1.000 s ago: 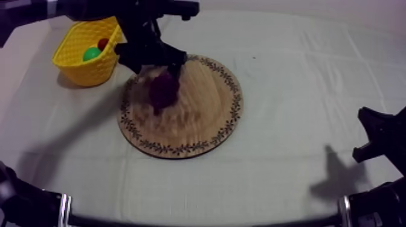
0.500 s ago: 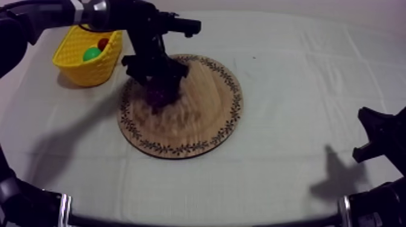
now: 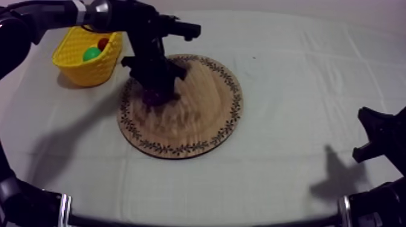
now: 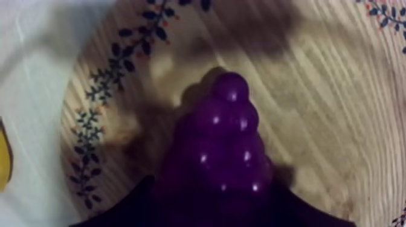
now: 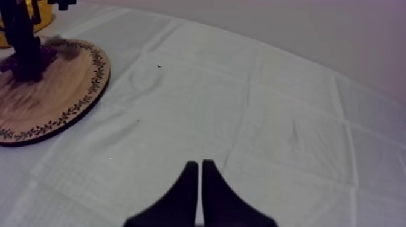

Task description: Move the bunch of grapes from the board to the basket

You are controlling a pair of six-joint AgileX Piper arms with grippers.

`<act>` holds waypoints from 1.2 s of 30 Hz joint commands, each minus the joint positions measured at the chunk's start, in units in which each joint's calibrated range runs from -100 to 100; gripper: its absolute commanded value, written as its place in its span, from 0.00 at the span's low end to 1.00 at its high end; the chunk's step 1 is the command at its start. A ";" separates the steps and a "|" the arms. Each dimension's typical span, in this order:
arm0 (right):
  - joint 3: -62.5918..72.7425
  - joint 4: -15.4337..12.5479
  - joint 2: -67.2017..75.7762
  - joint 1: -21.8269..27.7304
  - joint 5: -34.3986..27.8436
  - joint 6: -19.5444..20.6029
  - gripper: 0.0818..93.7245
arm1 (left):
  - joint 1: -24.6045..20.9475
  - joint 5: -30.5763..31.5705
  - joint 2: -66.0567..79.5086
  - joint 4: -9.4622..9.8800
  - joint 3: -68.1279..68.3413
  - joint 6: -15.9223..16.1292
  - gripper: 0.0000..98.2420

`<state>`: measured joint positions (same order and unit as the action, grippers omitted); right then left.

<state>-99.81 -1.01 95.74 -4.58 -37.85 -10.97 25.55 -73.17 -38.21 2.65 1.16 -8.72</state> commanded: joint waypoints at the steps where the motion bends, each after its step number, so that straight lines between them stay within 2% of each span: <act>1: 0.03 0.01 0.01 -0.02 0.03 0.00 0.00 | -0.18 0.03 1.80 0.11 0.70 0.51 0.35; 5: 0.03 0.01 0.01 -0.02 0.03 0.00 0.00 | -0.94 -1.69 7.71 0.29 3.77 1.92 0.32; 12: 0.03 0.01 0.01 -0.02 0.03 0.00 0.00 | -3.67 -9.06 22.28 -0.61 16.24 6.11 0.30; 20: 0.03 0.01 0.01 -0.02 0.03 0.02 0.00 | -11.40 -10.62 35.15 0.93 17.17 11.54 0.32; 23: 0.03 0.01 0.01 -0.02 0.03 0.01 0.00 | -14.60 -7.24 37.27 1.41 15.16 13.13 0.34; 29: 0.03 0.01 0.01 -0.02 0.03 0.02 0.00 | -19.50 7.05 37.35 2.20 14.62 15.11 0.35; 33: 0.03 0.01 0.01 -0.02 0.03 0.03 0.00 | -20.82 16.12 35.29 2.70 17.13 16.03 0.35; 36: 0.03 0.01 0.01 -0.02 0.03 0.02 0.00 | -21.23 20.50 32.50 2.60 17.88 16.22 0.35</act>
<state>-99.81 -1.01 95.74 -4.58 -37.85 -10.93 4.39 -56.86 -4.41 5.42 19.05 7.48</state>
